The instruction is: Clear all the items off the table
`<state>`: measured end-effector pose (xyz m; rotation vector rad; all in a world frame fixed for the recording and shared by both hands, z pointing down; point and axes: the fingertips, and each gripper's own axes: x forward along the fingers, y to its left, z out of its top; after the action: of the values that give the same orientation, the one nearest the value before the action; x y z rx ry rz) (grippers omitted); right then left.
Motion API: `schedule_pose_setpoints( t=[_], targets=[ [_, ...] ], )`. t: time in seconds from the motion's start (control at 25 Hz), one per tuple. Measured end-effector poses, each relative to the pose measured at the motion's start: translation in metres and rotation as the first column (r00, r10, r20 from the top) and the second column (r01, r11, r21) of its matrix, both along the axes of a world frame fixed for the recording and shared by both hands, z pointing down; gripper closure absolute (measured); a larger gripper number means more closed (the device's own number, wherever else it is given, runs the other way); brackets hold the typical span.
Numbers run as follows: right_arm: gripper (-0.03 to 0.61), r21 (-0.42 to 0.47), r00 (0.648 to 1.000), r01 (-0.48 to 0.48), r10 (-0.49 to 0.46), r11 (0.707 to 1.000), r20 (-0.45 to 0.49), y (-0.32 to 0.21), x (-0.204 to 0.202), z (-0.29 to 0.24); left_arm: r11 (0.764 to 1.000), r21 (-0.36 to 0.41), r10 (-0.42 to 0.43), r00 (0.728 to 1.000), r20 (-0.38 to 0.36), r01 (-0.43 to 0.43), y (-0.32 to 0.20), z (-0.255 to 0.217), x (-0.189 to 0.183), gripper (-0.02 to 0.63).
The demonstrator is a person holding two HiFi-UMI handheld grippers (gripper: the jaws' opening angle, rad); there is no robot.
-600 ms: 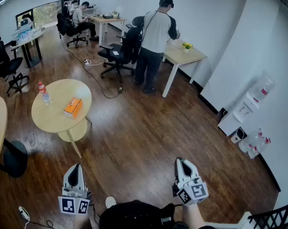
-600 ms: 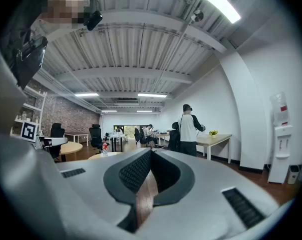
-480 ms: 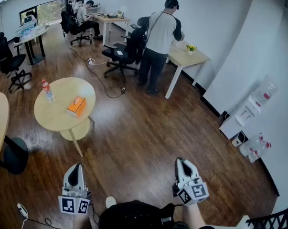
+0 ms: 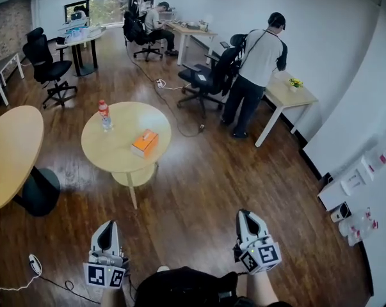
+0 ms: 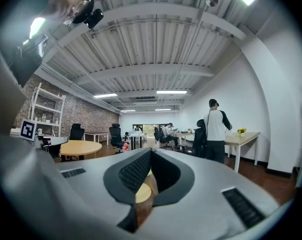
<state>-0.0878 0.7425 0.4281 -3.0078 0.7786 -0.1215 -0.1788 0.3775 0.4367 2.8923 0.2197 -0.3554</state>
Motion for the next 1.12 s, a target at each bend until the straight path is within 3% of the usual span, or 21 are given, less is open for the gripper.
schedule_pose_setpoints(
  t=[0.16, 0.32, 0.64, 0.84, 0.96, 1.12],
  targets=[
    [0.574, -0.027, 0.996, 0.094, -0.094, 0.995, -0.003, -0.066, 0.021, 0.002, 0.999, 0.009, -0.037, 0.999, 0.005, 0.037, -0.031, -0.001, -0.006, 0.612],
    [0.574, -0.081, 0.976, 0.215, -0.218, 0.973, -0.026, -0.120, 0.037, -0.004, 0.991, 0.010, -0.135, 0.991, 0.014, 0.135, -0.064, -0.003, -0.021, 0.612],
    [0.574, -0.062, 0.937, 0.350, -0.349, 0.935, 0.026, -0.155, 0.093, 0.010, 0.963, -0.043, -0.265, 0.964, 0.030, 0.266, -0.088, -0.005, -0.023, 0.612],
    [0.574, -0.040, 0.909, 0.417, -0.415, 0.908, 0.049, -0.176, 0.150, 0.024, 0.948, -0.054, -0.310, 0.949, 0.048, 0.313, -0.093, 0.001, 0.018, 0.611],
    [0.574, -0.027, 0.894, 0.447, -0.446, 0.894, 0.032, -0.182, 0.192, 0.016, 0.956, -0.052, -0.287, 0.958, 0.016, 0.288, -0.083, -0.014, 0.062, 0.611],
    [0.574, 0.006, 0.885, 0.465, -0.465, 0.885, 0.004, -0.175, 0.252, 0.000, 0.957, 0.078, -0.280, 0.960, 0.003, 0.279, -0.072, -0.028, 0.136, 0.611]
  ],
)
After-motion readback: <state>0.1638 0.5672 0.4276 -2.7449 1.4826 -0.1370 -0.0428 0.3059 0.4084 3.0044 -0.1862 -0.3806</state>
